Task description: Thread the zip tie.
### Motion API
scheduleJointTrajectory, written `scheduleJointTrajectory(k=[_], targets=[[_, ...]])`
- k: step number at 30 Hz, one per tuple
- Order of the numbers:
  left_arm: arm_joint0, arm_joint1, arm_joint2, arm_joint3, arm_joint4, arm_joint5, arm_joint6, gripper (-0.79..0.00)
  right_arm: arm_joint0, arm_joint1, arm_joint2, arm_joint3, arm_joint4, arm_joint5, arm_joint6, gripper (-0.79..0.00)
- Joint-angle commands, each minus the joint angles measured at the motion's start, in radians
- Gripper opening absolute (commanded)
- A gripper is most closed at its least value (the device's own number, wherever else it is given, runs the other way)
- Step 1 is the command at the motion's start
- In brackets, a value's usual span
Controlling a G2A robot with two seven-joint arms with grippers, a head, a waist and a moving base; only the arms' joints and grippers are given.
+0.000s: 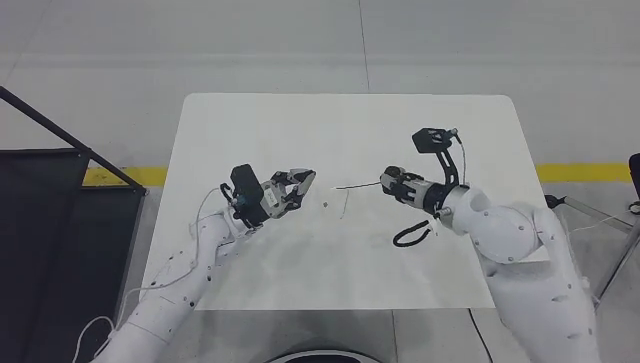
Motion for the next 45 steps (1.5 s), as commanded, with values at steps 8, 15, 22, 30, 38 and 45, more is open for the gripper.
scheduleJointTrajectory(k=[8,15,22,30,38,45], targets=[[0.0,0.0,0.0,0.0,0.0,0.0,0.0,-0.785,0.0,0.0,0.0,0.001,0.0,0.0,0.0,-0.785],[0.027,-0.004,0.013,-0.012,0.072,0.147,0.054,-0.785,-0.023,-0.004,-0.003,-0.018,0.045,0.023,-0.06,-0.785],[0.006,-0.017,0.043,0.066,0.139,0.275,0.222,-0.785,-0.029,-0.009,0.017,-0.033,0.168,0.115,-0.074,-0.785],[-0.026,-0.033,0.075,0.137,0.178,0.39,0.299,-0.785,-0.011,-0.013,0.003,-0.035,0.251,0.16,-0.078,-0.785],[-0.026,-0.033,0.075,0.137,0.178,0.39,0.299,-0.785,-0.011,-0.013,0.003,-0.035,0.251,0.16,-0.078,-0.785],[-0.012,-0.037,0.07,0.093,0.164,0.429,0.249,-0.785,-0.025,-0.013,-0.005,-0.035,0.25,0.148,-0.099,-0.785]])
